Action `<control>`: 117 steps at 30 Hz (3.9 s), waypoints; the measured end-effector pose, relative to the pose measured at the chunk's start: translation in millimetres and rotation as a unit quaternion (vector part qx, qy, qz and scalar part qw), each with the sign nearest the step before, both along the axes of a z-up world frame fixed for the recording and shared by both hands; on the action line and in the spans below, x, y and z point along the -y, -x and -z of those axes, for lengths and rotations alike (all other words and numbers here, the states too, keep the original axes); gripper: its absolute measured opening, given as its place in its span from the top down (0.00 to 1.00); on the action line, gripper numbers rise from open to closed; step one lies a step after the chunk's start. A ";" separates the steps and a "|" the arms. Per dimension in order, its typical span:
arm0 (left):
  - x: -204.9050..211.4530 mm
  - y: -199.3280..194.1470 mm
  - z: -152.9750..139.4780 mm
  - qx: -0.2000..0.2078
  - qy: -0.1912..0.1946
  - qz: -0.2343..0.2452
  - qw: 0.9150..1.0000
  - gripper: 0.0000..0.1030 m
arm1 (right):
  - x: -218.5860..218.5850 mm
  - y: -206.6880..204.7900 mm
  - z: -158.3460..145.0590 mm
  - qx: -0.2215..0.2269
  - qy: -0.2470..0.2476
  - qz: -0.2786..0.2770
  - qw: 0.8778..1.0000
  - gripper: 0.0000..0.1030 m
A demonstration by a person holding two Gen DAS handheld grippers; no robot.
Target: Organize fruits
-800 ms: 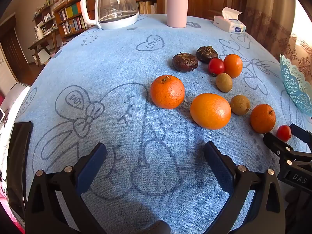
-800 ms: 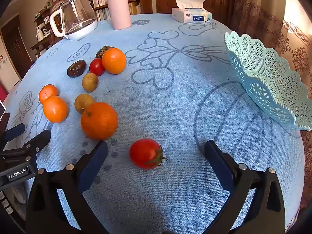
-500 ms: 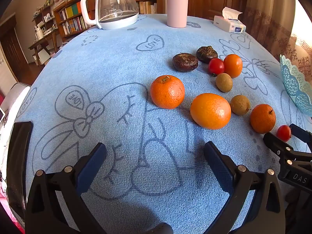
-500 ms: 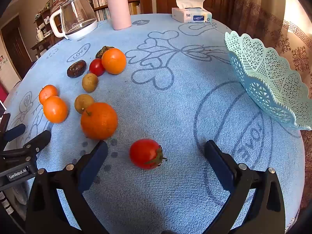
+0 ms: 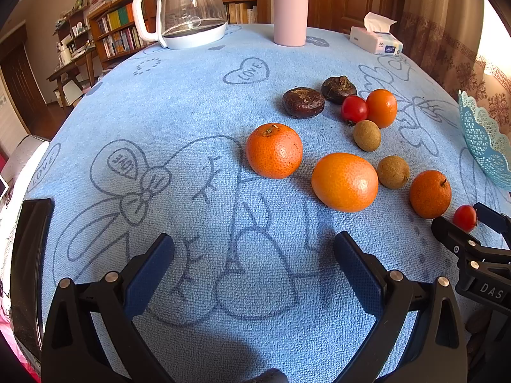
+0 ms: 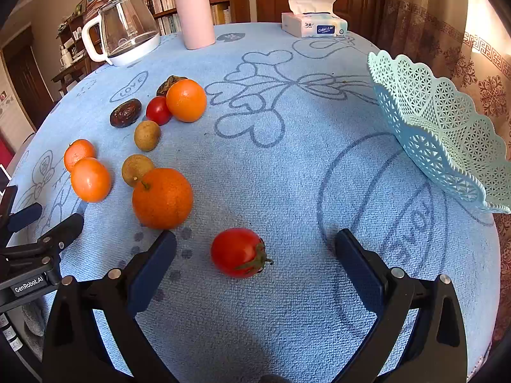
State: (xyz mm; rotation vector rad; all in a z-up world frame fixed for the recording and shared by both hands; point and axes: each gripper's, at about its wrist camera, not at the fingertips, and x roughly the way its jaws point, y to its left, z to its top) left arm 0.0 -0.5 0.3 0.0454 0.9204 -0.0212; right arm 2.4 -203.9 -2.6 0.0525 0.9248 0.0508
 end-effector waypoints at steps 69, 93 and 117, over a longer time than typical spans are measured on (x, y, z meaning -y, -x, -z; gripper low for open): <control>-2.3 -2.1 -2.0 0.000 -0.001 0.002 1.000 0.05 | 3.8 2.8 -7.8 0.004 -0.024 -0.049 0.999 0.02; -8.6 -47.9 -32.7 0.018 0.048 -0.014 0.999 0.28 | 41.4 39.2 -48.6 0.089 -0.123 -0.078 0.985 0.02; -21.0 -40.5 -29.2 0.046 0.101 -0.001 0.994 0.62 | 24.1 22.2 -21.6 0.018 -0.105 -0.095 0.990 0.47</control>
